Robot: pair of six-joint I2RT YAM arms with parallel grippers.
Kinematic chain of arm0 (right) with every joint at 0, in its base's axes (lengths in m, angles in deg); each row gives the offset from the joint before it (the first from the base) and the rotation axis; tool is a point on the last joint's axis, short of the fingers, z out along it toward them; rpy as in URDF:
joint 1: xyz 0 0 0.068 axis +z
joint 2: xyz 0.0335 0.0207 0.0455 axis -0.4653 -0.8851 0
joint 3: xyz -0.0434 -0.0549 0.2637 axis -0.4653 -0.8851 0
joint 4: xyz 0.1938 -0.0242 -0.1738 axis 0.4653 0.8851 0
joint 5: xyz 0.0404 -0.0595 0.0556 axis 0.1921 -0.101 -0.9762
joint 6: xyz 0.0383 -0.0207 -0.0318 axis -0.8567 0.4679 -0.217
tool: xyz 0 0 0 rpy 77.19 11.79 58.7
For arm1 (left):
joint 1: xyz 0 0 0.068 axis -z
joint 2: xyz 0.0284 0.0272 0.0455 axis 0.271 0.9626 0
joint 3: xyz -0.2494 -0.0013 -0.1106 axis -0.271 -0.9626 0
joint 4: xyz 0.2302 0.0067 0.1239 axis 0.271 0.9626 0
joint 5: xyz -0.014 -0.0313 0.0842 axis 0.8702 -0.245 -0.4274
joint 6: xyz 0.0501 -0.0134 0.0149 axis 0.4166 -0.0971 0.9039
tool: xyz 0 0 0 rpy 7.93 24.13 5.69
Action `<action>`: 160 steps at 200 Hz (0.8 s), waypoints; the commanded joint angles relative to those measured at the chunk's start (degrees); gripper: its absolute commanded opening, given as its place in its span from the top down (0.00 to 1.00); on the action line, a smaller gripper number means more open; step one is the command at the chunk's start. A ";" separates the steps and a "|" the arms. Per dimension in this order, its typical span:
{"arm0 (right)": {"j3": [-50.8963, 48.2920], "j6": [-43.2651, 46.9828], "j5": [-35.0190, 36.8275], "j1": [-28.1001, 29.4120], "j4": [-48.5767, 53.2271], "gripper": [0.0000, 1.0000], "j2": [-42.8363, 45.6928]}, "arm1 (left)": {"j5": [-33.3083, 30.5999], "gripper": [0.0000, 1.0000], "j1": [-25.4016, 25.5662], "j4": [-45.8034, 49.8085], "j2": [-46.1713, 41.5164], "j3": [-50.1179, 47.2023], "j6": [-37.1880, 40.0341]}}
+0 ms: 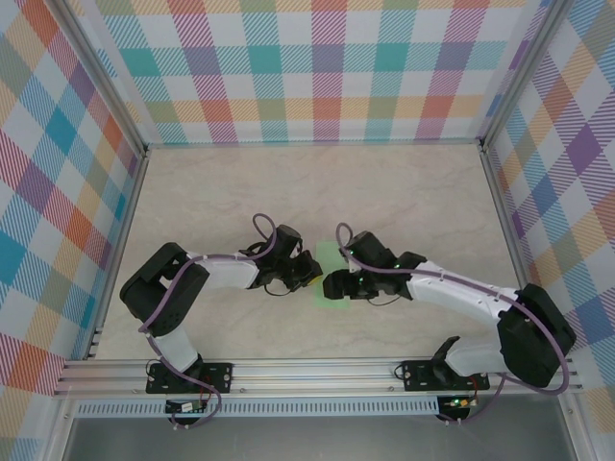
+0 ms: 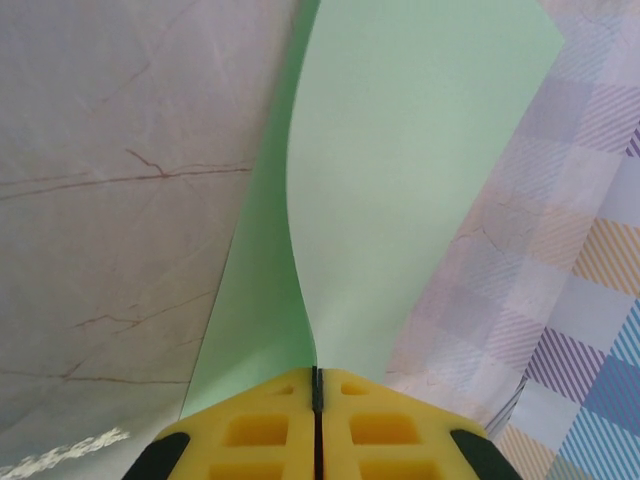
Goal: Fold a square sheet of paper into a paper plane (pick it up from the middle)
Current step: Fold the triangle a second time at the center of the table.
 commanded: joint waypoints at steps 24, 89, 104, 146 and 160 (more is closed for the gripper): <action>2.65 3.70 13.50 8.85 -0.43 0.35 -2.85 | 0.94 0.93 -0.55 1.28 -1.43 0.62 0.57; 4.40 5.10 18.38 11.80 -3.68 0.37 -7.08 | 1.25 0.93 -0.54 0.66 -1.27 0.71 0.13; 5.17 5.46 18.73 12.12 -3.84 0.39 -8.52 | 1.52 0.93 -0.57 0.62 -1.14 0.81 0.13; 5.84 4.84 22.37 13.09 -3.24 0.45 -10.29 | 1.57 0.93 -0.54 0.81 -1.09 0.96 0.30; 5.64 4.55 22.86 13.33 -3.16 0.49 -10.05 | 1.80 0.93 -0.54 0.45 -0.90 0.90 0.25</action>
